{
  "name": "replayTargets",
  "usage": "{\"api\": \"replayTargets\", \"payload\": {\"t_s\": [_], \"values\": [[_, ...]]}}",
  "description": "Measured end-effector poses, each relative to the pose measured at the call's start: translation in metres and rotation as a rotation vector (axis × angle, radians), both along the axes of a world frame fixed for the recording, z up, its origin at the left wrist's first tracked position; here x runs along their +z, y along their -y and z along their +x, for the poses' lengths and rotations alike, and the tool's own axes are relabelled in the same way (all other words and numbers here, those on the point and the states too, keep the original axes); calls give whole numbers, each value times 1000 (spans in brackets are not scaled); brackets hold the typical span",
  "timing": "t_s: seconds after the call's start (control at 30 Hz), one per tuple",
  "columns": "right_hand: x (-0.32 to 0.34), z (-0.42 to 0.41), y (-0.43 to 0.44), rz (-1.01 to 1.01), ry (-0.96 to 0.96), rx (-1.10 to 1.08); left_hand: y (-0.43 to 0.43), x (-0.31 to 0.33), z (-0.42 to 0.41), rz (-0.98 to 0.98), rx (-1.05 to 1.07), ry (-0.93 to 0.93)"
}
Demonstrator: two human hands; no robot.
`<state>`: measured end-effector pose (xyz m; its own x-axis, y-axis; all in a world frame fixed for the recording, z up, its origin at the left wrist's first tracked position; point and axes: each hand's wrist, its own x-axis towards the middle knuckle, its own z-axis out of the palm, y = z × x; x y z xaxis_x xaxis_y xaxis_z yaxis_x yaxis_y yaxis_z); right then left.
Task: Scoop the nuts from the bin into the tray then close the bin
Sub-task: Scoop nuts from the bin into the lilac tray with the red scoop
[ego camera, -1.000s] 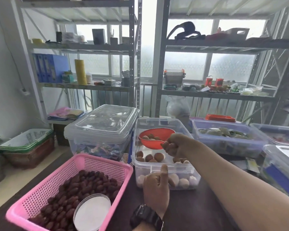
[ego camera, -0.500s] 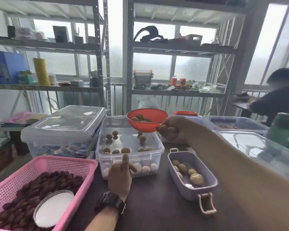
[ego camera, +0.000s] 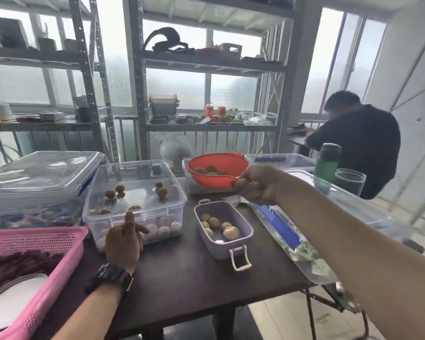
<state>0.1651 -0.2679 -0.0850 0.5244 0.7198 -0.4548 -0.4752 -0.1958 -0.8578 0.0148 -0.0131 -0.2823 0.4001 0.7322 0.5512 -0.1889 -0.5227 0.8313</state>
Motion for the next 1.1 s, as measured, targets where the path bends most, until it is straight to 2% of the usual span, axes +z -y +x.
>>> {"api": "replayTargets", "payload": {"t_s": [0.23, 0.53, 0.67, 0.83, 1.1], "values": [[-27, -7, 42, -121, 93, -91, 3, 5, -3, 28, 15, -28], [-68, -18, 45, -380, 449, -126, 5, 6, -4, 1, 23, -10], [-77, -18, 34, -530, 747, -171, 6, 5, -6, 20, 25, -21], [-73, -30, 27, -808, 1317, -108, 6, 5, -6, -27, 10, -12], [-57, -50, 20, -978, 1737, -112, 7, 6, -6, -62, 12, -13]]}}
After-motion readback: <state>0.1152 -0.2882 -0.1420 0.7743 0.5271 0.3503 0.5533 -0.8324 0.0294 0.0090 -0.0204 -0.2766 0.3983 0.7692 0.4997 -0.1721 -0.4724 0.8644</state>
